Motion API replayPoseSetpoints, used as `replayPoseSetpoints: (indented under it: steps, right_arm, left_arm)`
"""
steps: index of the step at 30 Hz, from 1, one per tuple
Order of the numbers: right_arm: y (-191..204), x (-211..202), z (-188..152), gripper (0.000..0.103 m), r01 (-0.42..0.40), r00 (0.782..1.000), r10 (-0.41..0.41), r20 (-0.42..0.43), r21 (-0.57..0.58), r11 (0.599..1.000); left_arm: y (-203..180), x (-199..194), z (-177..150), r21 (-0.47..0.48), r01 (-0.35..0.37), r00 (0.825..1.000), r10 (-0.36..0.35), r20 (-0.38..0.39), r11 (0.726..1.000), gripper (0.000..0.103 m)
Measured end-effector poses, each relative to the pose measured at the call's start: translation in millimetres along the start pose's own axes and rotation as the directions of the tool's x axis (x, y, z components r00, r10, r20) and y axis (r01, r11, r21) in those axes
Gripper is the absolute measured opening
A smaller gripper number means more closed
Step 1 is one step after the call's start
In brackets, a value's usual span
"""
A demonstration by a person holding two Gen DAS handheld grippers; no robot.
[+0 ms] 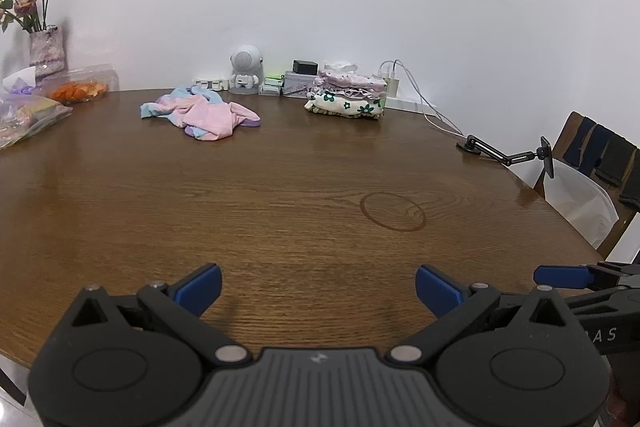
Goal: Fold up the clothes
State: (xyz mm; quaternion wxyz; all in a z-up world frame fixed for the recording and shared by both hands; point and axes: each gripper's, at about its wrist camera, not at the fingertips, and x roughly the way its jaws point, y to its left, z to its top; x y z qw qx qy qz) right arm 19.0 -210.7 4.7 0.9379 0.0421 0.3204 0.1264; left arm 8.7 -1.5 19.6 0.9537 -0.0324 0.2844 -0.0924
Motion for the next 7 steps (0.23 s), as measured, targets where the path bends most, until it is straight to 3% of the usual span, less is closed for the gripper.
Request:
replayPoseSetpoints:
  steps: [7]
  right_arm:
    - [0.3,0.0,-1.0,0.103,0.0,1.0,0.0,0.0,0.003,1.0]
  left_arm:
    - [1.7,2.5,0.3,-0.008,0.006,1.0,-0.006,-0.015,1.0,0.103]
